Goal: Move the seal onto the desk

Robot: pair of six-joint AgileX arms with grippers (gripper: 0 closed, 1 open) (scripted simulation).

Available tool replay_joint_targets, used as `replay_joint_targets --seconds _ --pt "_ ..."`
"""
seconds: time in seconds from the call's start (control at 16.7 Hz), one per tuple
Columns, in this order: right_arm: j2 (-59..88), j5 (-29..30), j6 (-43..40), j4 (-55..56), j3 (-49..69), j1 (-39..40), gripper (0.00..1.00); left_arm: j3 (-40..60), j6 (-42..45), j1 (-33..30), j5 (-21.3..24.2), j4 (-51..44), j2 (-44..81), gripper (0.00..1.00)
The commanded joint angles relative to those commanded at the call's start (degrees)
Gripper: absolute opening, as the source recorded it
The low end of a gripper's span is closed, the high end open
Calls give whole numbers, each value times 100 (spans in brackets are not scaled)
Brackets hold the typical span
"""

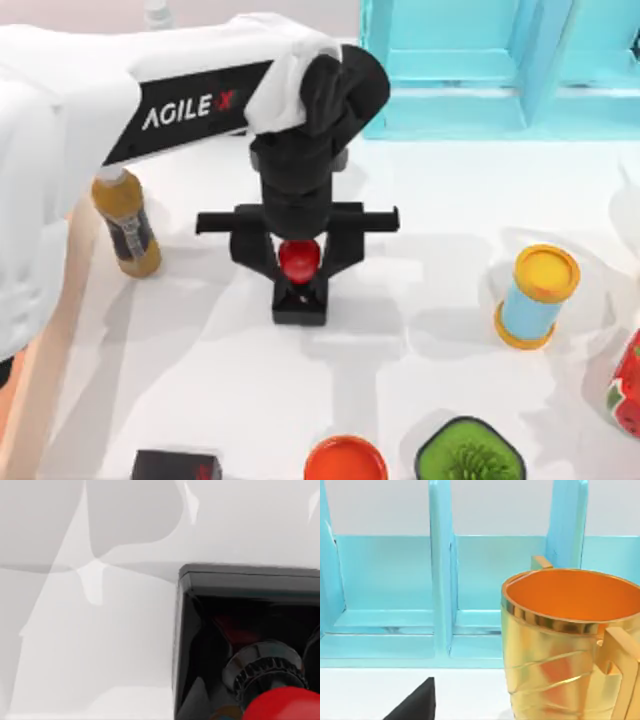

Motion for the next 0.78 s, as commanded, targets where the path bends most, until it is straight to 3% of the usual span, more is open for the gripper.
replay_joint_targets --seconds 0.24,0.78 --pt "0 0 0 0 0 0 100 0 0 0 0 0 0 98" --pt "0 0 0 0 0 0 100 1 0 5 0 -1 -2 100"
